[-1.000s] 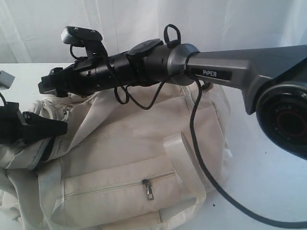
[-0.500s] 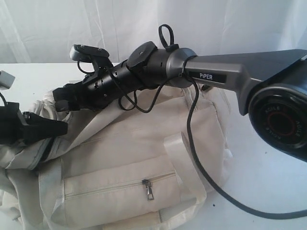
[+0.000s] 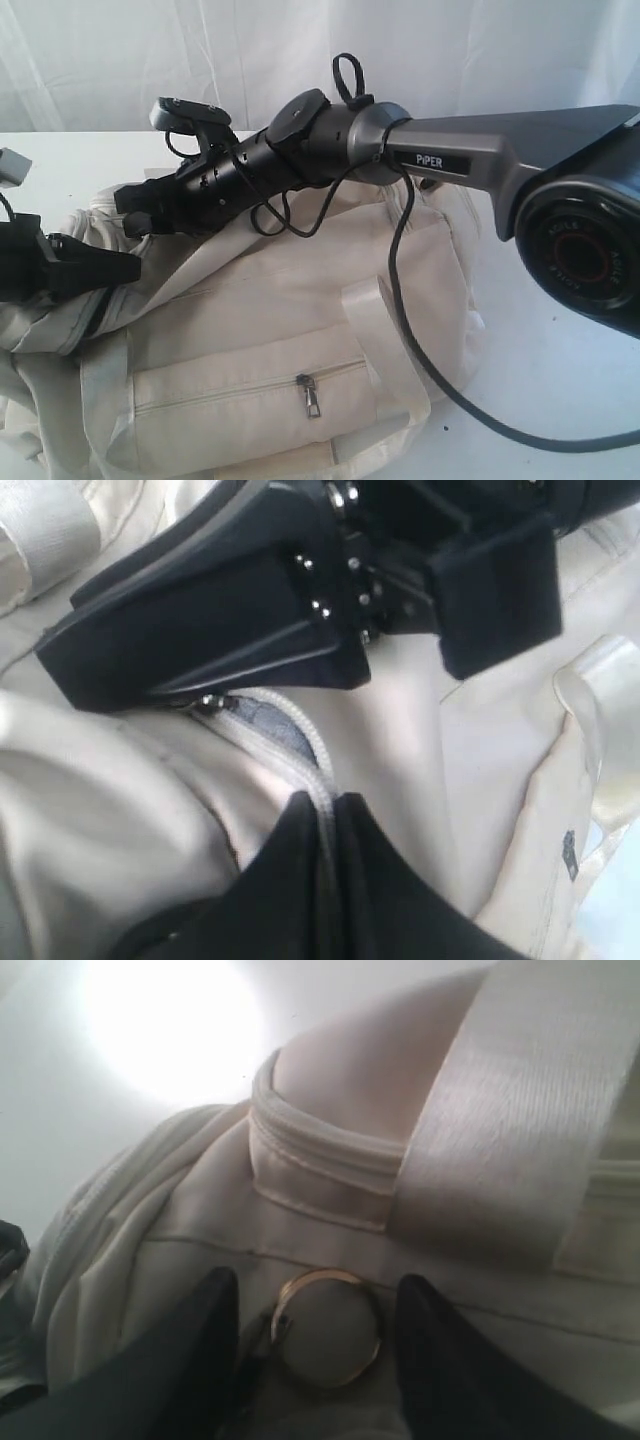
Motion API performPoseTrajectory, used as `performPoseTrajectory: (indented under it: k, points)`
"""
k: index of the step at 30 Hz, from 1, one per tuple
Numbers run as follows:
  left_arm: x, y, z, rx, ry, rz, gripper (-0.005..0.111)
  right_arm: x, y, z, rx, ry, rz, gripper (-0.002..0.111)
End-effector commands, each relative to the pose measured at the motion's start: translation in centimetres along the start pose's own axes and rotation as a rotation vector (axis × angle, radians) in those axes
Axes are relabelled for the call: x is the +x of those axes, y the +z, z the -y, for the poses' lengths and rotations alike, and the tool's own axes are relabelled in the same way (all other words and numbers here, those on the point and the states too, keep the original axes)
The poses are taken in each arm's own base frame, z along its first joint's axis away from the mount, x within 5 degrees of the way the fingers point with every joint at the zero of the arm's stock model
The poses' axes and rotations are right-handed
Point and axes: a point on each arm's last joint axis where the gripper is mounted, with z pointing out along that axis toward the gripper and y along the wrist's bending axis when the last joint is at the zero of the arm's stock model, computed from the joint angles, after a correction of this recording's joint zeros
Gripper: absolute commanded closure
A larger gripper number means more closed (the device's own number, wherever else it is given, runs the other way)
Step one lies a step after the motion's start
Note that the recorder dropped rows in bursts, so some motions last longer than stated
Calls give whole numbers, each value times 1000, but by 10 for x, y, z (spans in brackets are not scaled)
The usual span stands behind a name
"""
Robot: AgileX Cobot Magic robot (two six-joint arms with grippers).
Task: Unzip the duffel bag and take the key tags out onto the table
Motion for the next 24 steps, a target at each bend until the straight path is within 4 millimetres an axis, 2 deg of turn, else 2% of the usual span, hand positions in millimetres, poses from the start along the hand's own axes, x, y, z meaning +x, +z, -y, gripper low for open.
performPoseTrajectory:
  k: [1,6,11,20,24]
  points:
    - [5,1,12,89,30,-33,107,7,7,7,0,10,-34,64]
    - [5,1,12,89,30,-33,107,3,6,5,0,9,-14,88]
    - [5,1,12,89,30,-33,107,-7,3,3,15,-5,36,106]
    - [5,1,12,89,30,-33,107,-25,-6,-2,4,-40,81,108]
    - [5,1,12,89,30,-33,107,-32,-18,9,51,-75,94,108]
